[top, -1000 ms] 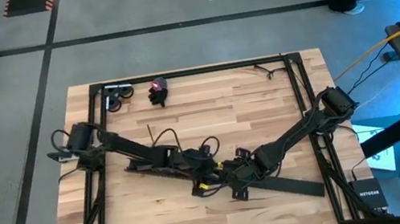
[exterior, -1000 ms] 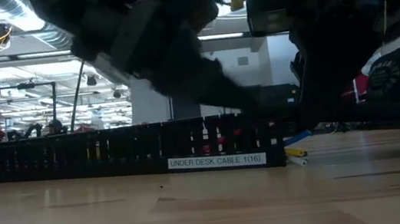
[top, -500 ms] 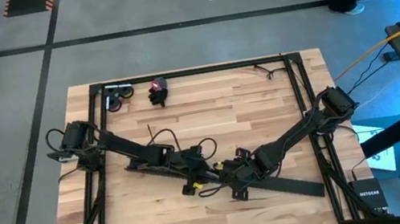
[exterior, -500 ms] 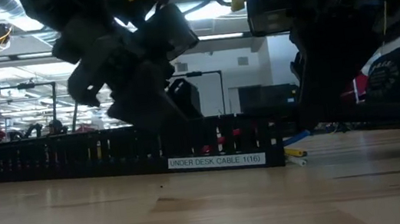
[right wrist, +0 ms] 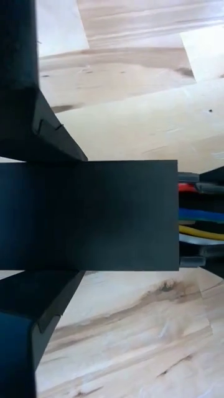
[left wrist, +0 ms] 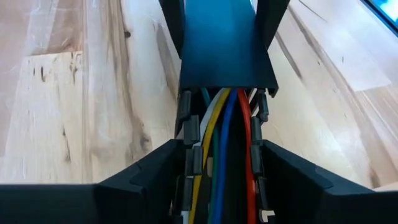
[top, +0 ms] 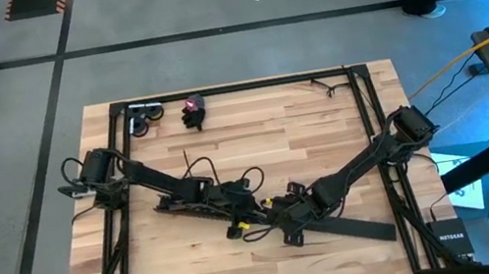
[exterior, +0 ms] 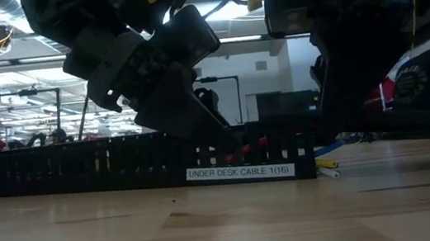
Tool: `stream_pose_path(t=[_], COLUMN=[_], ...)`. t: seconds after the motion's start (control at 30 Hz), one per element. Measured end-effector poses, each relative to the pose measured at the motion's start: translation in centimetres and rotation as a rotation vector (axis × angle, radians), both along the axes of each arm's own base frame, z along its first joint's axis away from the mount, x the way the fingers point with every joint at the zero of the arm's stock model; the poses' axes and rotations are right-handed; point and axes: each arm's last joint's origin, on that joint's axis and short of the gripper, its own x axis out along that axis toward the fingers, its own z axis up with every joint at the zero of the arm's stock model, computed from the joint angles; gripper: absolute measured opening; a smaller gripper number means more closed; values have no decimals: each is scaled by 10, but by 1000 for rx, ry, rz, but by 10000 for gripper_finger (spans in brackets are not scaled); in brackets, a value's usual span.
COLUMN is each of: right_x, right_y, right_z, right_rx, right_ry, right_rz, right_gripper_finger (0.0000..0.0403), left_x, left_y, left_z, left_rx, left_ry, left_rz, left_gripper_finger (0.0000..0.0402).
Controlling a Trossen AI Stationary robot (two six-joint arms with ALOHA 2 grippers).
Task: Ziptie cables
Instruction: Close the black cable duct
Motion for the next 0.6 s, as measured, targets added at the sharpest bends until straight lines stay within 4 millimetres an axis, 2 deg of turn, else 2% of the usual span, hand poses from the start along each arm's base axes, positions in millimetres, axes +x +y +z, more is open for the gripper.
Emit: stream_pose_path(t=[0.47,0.6], right_x=[1,5], right_y=[-1,-6], right_z=[1,3], right_rx=[-38,-34], right_ry=[-34,-45], right_rz=[-13,-81], right_gripper_finger=[220,220], left_x=[-1,1], left_y=[-3,-3], left_z=[-1,1], left_rx=[5,5], left_ry=[2,-21], left_rz=[-21,-17], left_gripper_finger=[207,207])
